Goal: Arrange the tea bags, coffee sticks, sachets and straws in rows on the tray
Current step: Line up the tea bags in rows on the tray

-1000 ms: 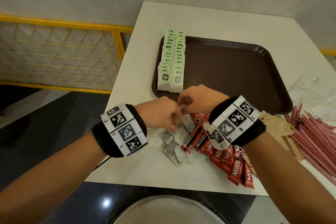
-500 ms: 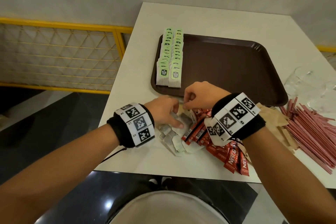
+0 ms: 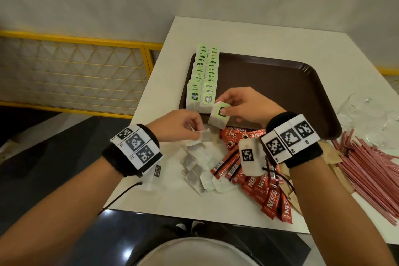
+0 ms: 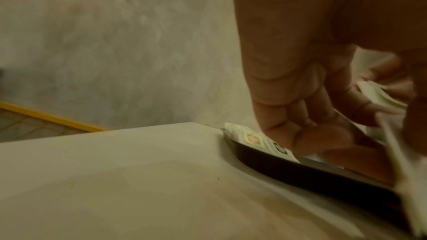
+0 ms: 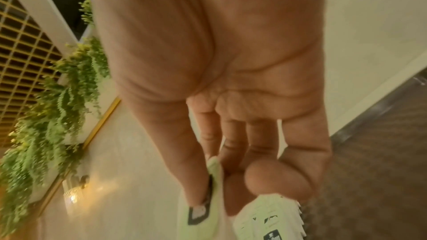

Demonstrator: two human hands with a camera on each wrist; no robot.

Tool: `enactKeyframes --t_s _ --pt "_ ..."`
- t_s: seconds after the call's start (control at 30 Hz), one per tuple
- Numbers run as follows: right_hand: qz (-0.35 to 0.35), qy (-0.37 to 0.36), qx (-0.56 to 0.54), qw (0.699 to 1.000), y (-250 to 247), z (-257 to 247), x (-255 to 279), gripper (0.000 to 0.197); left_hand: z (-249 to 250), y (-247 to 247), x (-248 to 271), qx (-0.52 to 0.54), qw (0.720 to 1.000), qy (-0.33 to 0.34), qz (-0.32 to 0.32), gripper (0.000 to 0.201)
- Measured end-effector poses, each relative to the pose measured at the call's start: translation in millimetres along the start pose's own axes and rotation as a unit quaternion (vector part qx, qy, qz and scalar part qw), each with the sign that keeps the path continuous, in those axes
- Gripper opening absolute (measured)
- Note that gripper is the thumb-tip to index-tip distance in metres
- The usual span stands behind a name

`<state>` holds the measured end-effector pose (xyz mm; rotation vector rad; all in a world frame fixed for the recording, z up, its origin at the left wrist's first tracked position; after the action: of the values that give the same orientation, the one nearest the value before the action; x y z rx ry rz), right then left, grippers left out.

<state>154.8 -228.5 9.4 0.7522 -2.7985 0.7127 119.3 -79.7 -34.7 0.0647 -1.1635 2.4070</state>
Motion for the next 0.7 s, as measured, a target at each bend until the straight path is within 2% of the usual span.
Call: enactKeyframes --t_s 0.1,0.27,0.33,0.4,0.5,0.57,0.7 --pt "0.008 0.013 -0.024 1.000 -6 6 -7 0.022 -9 -15 1 0.030 0.999 -0.014 0.018 0.023" --pt "0.018 0.024 -0.055 0.998 -11 14 -23 0.021 -13 -42 -1 0.035 0.988 -0.011 0.149 0.021" --pt "0.021 0.026 -0.058 0.998 -12 16 -31 0.019 -7 -49 -2 0.047 0.982 -0.003 0.181 0.020" --pt "0.022 0.033 -0.049 0.998 -12 19 -40 0.021 -6 -52 -5 0.069 0.981 0.000 0.182 0.027" --pt "0.013 0.045 -0.024 0.999 -9 20 -54 0.022 -22 -53 -12 0.097 0.978 -0.041 0.178 0.033" --pt "0.003 0.057 -0.012 0.998 -6 21 -63 0.020 -29 -52 -18 0.057 0.981 -0.052 0.176 0.031" --pt "-0.005 0.072 -0.001 0.997 -1 21 -75 0.020 -28 -50 -32 -0.053 0.985 -0.032 0.160 0.024"
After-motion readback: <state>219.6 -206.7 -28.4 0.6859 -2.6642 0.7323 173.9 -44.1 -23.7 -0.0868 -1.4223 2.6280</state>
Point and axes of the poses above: each hand's wrist, its own x-axis away from the middle knuckle, its own y-axis out of the palm, z = x × y, the point moved 6 cm from there along -x, towards the middle knuckle, and after that the axes turned 10 degrees about -x, right-handed, at the moved point
